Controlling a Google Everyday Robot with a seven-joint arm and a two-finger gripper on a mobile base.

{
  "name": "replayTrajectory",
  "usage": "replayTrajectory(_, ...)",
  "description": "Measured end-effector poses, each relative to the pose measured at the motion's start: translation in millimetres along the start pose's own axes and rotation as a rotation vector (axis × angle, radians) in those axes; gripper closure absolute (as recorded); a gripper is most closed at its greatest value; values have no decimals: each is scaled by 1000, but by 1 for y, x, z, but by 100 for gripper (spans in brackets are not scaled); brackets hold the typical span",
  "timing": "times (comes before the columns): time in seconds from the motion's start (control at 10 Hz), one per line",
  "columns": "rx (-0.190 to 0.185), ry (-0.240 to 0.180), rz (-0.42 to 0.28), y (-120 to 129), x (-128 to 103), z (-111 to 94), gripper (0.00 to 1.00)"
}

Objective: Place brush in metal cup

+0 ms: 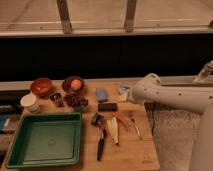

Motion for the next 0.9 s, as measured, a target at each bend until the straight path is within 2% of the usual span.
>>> replayTrajectory(0.6,1,3,-10,1,4,2,20)
replayTrajectory(0.9,-15,14,-50,20,30,-1,20)
